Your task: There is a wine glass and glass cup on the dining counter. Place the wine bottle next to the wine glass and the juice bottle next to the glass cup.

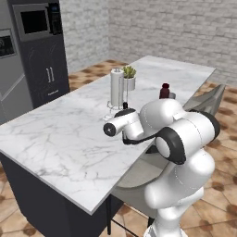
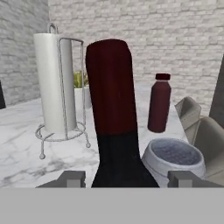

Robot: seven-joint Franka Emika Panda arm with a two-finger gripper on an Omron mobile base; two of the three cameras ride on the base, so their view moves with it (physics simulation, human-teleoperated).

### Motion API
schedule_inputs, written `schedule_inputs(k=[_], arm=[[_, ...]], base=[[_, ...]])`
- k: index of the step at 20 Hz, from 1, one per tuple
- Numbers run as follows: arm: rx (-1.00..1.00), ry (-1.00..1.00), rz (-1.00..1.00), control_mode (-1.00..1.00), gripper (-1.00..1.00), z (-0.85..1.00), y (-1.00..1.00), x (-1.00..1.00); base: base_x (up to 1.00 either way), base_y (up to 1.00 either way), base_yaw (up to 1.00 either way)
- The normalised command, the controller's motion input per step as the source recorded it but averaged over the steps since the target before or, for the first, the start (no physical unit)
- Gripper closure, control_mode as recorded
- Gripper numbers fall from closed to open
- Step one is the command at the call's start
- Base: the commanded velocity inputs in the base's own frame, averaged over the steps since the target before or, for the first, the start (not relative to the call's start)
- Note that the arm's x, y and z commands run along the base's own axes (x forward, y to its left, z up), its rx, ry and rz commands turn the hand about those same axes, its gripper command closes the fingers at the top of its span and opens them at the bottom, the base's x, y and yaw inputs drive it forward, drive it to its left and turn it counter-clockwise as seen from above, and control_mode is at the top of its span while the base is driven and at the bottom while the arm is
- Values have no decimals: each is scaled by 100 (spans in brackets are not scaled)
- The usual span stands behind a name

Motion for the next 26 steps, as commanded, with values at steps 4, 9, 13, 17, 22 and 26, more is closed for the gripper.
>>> schedule_inputs(k=[4,9,13,17,22,26], arm=[[4,-6,-4,-100,100,-38,-10,-16],[5,-2,-7,-100,100,-38,-6,-7],[6,-1,-9,-100,100,-41,-1,-6],[5,-1,-9,-100,100,-41,0,-6],[4,0,-9,-100,100,-40,0,-4],[3,0,-9,-100,-100,-39,0,-7]], base=[[0,0,0],[0,0,0],[0,0,0],[0,0,0],[0,0,0],[0,0,0]])
